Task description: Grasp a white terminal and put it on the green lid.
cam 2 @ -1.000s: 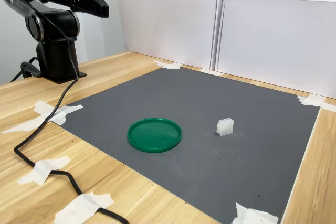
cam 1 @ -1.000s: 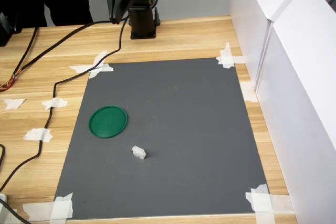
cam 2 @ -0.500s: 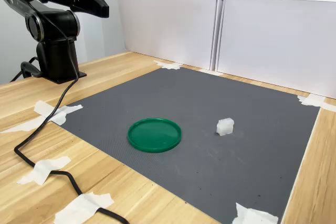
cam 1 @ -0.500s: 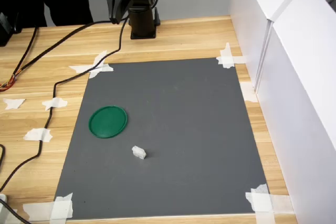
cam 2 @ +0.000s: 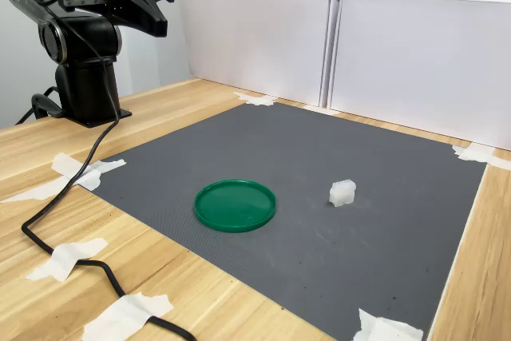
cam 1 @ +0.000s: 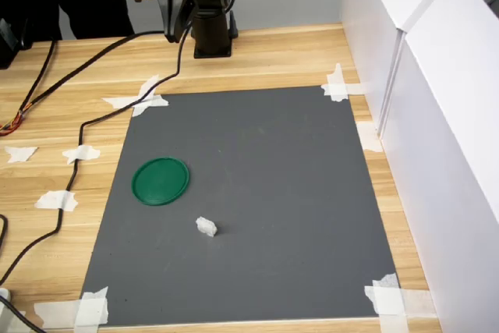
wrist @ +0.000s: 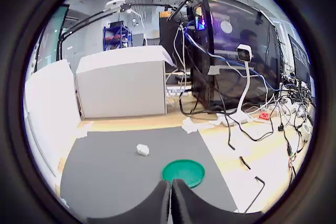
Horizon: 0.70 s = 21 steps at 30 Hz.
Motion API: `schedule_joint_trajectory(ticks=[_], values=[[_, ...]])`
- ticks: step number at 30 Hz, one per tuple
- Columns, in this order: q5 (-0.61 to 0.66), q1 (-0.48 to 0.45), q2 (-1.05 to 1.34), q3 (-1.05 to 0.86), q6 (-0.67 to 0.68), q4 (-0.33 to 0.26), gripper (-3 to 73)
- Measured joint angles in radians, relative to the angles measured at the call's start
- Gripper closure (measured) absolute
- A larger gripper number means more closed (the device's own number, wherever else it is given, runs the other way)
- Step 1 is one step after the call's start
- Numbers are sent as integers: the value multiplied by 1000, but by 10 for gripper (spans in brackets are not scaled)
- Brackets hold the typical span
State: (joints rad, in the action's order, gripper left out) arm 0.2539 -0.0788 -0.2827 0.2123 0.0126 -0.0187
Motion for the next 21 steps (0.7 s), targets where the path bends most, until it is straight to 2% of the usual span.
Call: schedule_joint_trajectory(ticks=[10, 15, 21], values=[[207, 0, -310, 228, 85, 0, 711], [259, 0, -500, 348, 96, 2, 711], [345, 0, -696, 510, 111, 52, 711]])
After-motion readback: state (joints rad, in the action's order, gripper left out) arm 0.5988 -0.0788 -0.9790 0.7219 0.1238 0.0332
